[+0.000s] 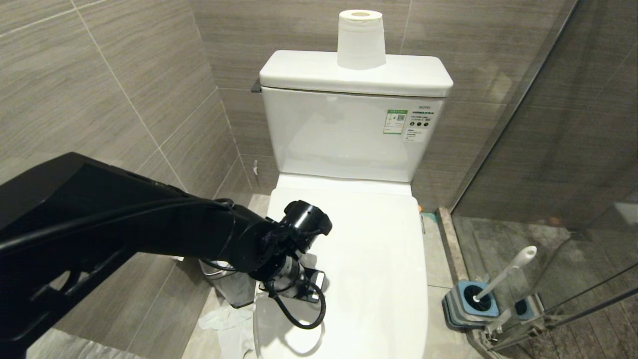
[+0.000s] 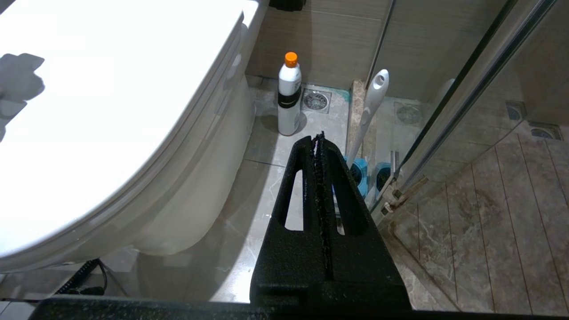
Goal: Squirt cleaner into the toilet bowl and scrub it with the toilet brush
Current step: Close the toilet lid
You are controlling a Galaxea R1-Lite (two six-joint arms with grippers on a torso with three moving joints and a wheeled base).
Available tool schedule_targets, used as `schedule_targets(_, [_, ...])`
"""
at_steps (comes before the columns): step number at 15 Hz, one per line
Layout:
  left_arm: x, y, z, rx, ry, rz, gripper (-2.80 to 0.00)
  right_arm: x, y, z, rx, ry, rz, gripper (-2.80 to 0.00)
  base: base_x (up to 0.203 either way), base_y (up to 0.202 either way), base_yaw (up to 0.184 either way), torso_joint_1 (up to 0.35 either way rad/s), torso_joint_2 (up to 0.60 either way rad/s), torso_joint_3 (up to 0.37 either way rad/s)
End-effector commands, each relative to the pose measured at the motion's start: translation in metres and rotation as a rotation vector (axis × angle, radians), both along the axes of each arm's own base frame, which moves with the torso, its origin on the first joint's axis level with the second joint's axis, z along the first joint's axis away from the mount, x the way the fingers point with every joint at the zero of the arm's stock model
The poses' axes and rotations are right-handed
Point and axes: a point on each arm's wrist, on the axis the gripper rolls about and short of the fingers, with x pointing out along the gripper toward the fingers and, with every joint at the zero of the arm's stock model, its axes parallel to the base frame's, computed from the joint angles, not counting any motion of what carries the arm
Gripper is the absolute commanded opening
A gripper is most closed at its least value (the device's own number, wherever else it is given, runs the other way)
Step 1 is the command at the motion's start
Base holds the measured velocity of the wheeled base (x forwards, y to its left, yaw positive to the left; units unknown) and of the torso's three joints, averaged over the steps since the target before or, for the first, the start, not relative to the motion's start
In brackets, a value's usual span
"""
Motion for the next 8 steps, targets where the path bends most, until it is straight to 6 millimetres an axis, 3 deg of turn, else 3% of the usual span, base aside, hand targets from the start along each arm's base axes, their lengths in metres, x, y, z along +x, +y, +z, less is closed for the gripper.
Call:
schedule_targets(1, [-0.002,0.001,0.006,-0.008,-0.010,0.003,-2.80,0.000,0.000,0.000,0.000,0.001,0.001,-2.80,0.000,0.000,0.000,0.000,0.00,0.000])
schedule_targets(4, [-0.012,0.010,0.050,-0.082,-0.107,-0.001,-2.80,0.000,0.000,0.000,0.000,0.001,0.001,-2.80,0.000,0.000,0.000,0.000,0.00,0.000])
schedule_targets(8, [-0.042,0.035,0.122,-0.212,-0.264,-0.041,-2.80,0.000,0.000,0.000,0.000,0.001,0.001,-2.80,0.000,0.000,0.000,0.000,0.00,0.000])
